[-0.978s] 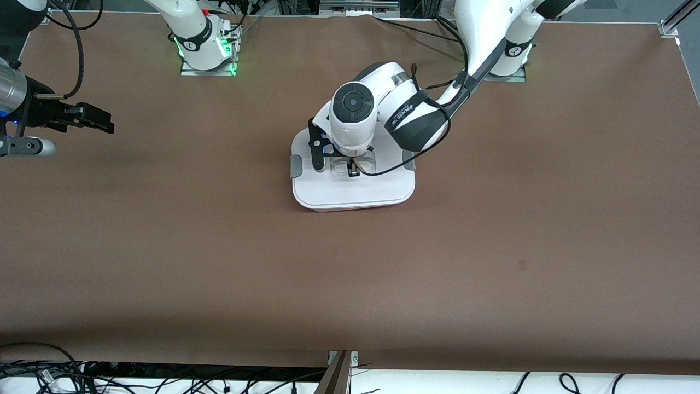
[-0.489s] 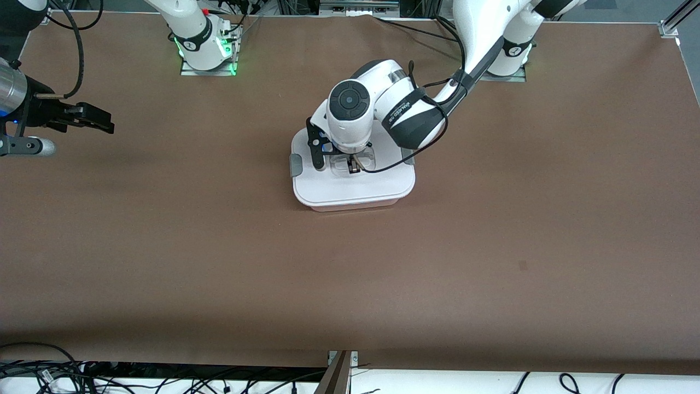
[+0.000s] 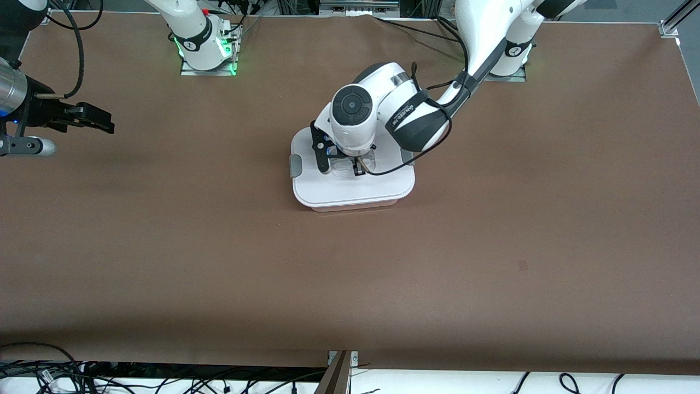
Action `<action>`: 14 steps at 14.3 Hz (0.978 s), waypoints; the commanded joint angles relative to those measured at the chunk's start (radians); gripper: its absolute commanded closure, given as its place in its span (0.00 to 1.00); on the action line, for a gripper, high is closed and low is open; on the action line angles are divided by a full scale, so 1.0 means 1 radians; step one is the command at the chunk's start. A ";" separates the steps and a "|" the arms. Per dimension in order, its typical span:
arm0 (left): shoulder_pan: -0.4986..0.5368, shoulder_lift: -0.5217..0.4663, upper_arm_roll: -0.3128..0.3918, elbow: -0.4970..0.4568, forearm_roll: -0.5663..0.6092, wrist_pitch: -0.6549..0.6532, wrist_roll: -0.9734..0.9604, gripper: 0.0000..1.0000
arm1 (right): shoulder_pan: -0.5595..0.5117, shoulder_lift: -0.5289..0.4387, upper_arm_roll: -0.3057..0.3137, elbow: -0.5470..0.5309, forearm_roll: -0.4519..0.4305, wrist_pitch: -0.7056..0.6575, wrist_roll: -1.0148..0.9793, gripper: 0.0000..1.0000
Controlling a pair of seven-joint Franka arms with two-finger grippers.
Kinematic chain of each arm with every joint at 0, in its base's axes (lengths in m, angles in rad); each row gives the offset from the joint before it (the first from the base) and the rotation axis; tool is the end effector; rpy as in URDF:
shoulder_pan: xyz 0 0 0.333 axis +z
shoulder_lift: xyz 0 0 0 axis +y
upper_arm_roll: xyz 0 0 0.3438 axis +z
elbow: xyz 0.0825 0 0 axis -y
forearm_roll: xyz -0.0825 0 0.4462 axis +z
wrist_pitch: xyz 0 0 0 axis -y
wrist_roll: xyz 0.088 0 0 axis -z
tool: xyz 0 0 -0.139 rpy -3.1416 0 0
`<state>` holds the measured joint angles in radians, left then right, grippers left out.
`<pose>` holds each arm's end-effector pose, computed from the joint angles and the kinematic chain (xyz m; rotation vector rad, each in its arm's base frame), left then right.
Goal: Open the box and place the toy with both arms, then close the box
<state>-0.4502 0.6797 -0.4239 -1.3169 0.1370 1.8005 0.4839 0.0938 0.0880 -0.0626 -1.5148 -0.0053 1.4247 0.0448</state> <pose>0.5602 -0.5453 0.3182 2.3781 -1.8694 -0.2464 0.6226 0.0202 0.5841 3.1117 -0.0220 -0.2767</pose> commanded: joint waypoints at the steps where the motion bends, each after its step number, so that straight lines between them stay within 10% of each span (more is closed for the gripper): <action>1: 0.039 -0.135 0.010 -0.036 0.021 -0.108 -0.027 0.00 | -0.003 0.010 0.004 0.027 -0.005 -0.009 -0.011 0.00; 14: 0.452 -0.412 0.058 0.006 -0.011 -0.316 -0.258 0.00 | -0.002 0.010 0.007 0.028 -0.005 -0.009 -0.011 0.00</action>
<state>0.0020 0.3551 -0.4006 -1.2592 0.1381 1.4598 0.3576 0.0949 0.0880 -0.0608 -1.5121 -0.0053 1.4247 0.0439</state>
